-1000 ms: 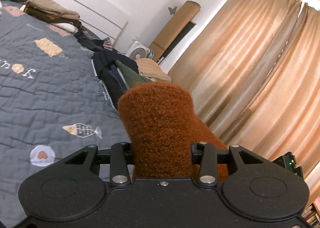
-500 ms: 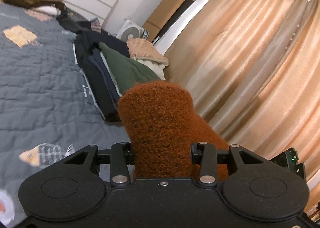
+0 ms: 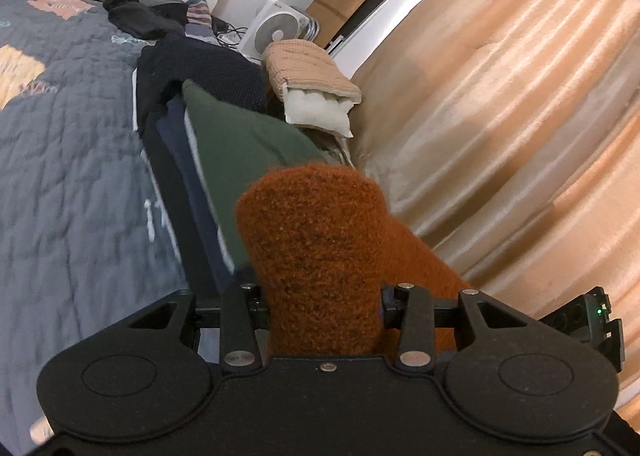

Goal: Fold clothes
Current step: 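Carry the held garment with both tools toward the stack of folded clothes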

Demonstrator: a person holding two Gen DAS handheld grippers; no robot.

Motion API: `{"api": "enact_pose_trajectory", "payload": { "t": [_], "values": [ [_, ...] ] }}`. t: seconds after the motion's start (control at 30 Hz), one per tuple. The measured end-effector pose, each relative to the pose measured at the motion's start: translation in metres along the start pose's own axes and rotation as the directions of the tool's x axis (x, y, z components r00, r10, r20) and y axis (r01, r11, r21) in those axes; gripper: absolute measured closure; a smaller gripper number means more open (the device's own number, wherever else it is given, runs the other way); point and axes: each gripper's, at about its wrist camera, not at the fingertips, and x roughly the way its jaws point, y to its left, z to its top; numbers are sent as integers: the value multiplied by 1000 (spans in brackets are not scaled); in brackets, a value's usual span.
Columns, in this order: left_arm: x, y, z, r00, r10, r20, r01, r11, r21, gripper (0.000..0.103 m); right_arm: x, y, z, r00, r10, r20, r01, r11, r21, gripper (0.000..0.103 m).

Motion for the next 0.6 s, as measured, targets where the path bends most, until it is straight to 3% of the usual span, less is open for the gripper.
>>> {"api": "enact_pose_trajectory", "payload": {
  "t": [0.4, 0.6],
  "values": [
    [131, 9, 138, 999, 45, 5, -45, 998, 38, 64, 46, -3, 167, 997, -36, 69, 43, 994, -103, 54],
    [200, 37, 173, 997, 78, -22, -77, 995, 69, 64, 85, -27, 220, 991, -72, 113, 86, 989, -117, 54]
  ]
}}
